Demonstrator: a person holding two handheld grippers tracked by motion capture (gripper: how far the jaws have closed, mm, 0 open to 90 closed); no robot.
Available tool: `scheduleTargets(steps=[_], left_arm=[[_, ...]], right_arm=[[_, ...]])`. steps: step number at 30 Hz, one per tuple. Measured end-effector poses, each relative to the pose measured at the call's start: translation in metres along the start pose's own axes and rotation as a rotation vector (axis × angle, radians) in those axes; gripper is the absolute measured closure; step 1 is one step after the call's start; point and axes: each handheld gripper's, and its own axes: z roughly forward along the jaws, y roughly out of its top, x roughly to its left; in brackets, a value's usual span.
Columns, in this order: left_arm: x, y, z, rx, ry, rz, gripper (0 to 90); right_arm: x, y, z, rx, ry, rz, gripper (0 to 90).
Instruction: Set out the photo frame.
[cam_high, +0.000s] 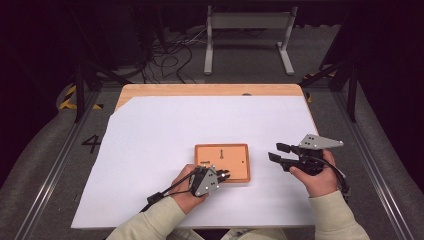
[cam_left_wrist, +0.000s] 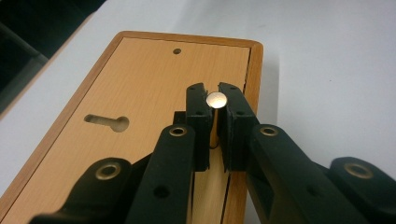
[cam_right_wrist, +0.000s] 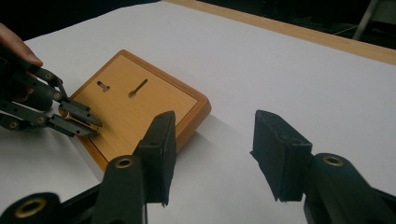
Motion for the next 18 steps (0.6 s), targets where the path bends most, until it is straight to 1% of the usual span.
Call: scheduleTargets(steps=[1, 4, 7, 11, 13, 14, 15, 18], left_arm=[[0.0, 0.0, 0.0, 0.0, 0.0, 0.0, 83.5], [-0.003, 0.0, -0.001, -0.002, 0.007, 0.027, 83.6], [-0.008, 0.0, -0.002, -0.003, 0.026, 0.056, 83.6], [-0.009, -0.001, -0.003, -0.004, 0.024, 0.064, 83.6], [-0.01, -0.001, -0.003, -0.005, 0.028, 0.063, 83.6], [-0.01, -0.001, -0.003, -0.002, 0.032, 0.073, 83.6], [-0.011, -0.001, -0.003, -0.002, 0.031, 0.071, 83.6], [-0.011, -0.001, -0.003, -0.002, 0.036, 0.073, 83.6]], right_arm=[[0.0, 0.0, 0.0, 0.0, 0.0, 0.0, 50.0], [0.002, 0.0, 0.001, 0.001, 0.007, -0.003, 49.9], [0.003, 0.001, 0.001, 0.002, 0.005, -0.009, 49.7], [0.004, 0.002, 0.002, 0.003, 0.004, -0.009, 49.1], [0.004, 0.003, 0.003, 0.011, 0.012, -0.011, 48.1], [0.005, 0.005, 0.007, 0.027, 0.024, -0.016, 46.9], [0.005, 0.005, 0.007, 0.027, 0.024, -0.016, 46.9], [0.008, 0.009, 0.014, 0.056, 0.066, -0.008, 43.6]])
